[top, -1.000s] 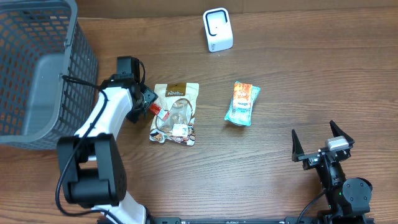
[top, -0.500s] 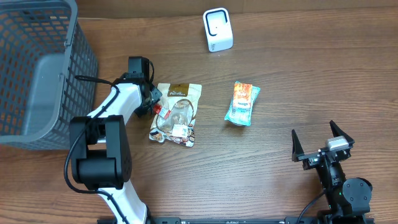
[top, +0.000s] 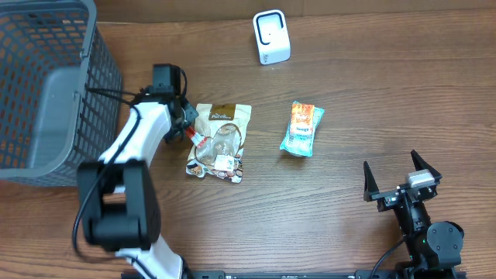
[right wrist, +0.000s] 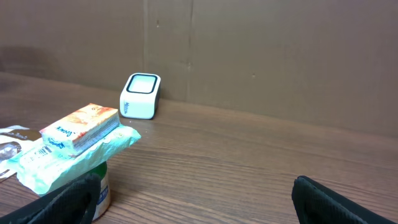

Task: Scan the item barcode
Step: 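Open the left gripper and release the items on the table, then raise the left gripper and retract it beside the basket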

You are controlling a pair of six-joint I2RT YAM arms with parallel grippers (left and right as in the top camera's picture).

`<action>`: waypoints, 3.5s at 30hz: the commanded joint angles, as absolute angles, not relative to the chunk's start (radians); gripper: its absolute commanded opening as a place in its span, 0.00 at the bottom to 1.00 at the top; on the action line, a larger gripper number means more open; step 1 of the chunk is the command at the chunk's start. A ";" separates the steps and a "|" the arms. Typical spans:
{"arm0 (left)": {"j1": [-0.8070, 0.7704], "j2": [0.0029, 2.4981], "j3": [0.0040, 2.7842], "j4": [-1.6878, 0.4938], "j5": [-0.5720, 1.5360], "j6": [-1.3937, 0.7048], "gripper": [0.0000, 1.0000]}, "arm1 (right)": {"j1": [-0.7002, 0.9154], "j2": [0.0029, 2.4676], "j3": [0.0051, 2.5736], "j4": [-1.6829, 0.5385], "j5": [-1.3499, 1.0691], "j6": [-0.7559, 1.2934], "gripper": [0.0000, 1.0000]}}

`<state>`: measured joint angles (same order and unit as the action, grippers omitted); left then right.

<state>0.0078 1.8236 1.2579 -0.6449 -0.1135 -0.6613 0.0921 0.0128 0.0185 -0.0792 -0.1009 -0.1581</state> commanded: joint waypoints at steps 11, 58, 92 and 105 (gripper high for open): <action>-0.128 1.721 1.274 -0.849 0.027 -0.216 0.04 | 0.090 0.004 0.008 -0.074 -0.103 -0.162 1.00; -0.230 1.844 1.242 -0.966 -0.033 -0.210 0.51 | 0.090 0.004 0.008 -0.075 -0.103 -0.162 1.00; -0.213 1.834 1.436 -1.103 -0.141 -0.211 0.61 | 0.090 0.004 0.008 -0.074 -0.103 -0.162 1.00; -0.072 1.831 1.805 -1.278 -0.194 -0.249 1.00 | 0.090 0.004 0.008 -0.074 -0.103 -0.162 1.00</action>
<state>-0.1146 1.8328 1.7775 -1.2789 -0.1421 -0.2401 0.0921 0.0128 0.0185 -0.0788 -0.1009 -0.1585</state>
